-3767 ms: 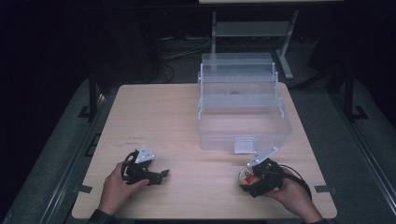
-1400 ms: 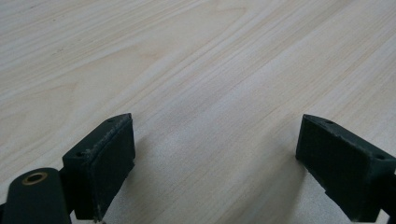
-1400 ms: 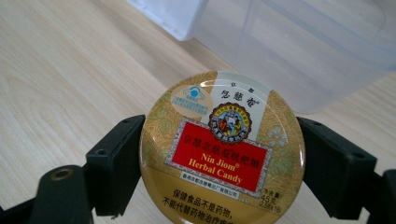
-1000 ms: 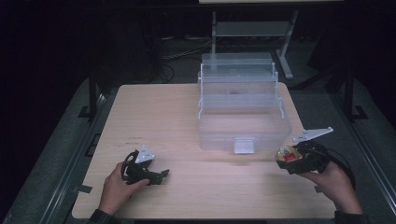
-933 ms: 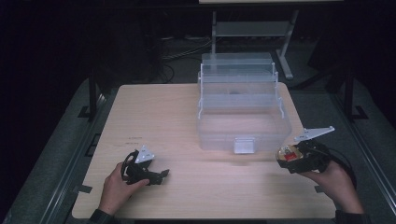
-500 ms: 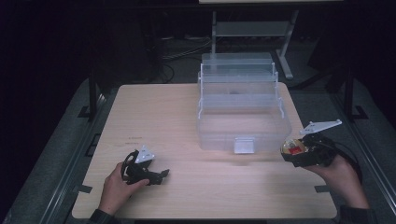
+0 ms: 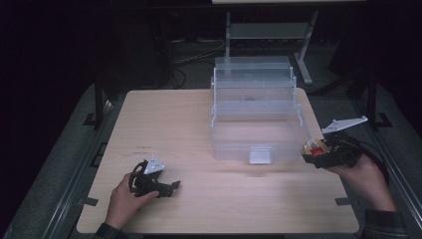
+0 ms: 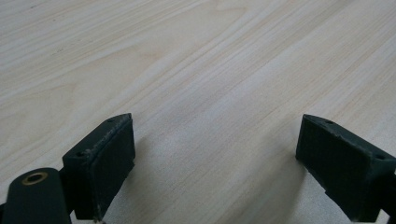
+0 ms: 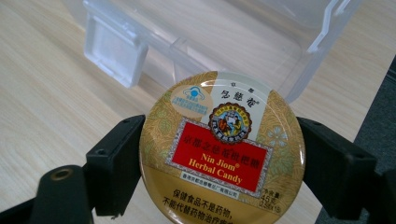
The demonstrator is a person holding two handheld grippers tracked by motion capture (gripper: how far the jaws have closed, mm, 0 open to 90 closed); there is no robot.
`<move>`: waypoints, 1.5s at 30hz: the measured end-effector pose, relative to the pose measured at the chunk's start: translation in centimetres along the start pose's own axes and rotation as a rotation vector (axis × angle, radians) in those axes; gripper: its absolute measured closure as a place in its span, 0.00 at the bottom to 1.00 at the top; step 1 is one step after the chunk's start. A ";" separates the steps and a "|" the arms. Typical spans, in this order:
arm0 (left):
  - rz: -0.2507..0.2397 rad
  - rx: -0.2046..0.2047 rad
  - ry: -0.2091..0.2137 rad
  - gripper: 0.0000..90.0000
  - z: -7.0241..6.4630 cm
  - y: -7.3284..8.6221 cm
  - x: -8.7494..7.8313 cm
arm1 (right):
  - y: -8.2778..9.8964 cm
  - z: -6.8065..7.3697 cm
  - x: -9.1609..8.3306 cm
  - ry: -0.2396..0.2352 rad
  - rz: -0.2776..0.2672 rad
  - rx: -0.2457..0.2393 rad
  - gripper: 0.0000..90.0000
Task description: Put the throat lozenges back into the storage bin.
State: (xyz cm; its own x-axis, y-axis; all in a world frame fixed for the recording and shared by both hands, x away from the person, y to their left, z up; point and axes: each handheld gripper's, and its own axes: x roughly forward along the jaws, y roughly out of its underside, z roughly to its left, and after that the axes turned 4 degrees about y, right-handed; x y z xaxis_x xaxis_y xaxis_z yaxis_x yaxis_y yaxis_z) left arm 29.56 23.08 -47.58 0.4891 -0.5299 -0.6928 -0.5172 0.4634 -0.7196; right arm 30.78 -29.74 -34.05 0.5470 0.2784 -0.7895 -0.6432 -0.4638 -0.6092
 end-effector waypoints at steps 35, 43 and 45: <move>0.002 0.006 -0.001 0.12 0.0 0.0 0.0 | -5.0 -1.9 1.6 0.028 0.010 0.009 0.22; 0.001 0.002 0.000 0.12 0.0 0.0 0.0 | -5.8 -2.4 3.0 0.023 0.018 0.019 0.22; 0.002 0.004 0.000 0.12 0.0 0.0 0.0 | -6.0 -2.4 3.4 0.020 0.022 0.023 0.22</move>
State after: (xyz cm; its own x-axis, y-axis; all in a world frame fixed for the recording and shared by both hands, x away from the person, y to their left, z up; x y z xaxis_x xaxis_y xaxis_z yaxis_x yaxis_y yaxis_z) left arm 29.57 23.10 -47.57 0.4879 -0.5288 -0.6945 -0.5157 0.4673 -0.7181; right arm 37.78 -28.10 -32.91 0.5432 0.2513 -0.8011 -0.6671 -0.4503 -0.5935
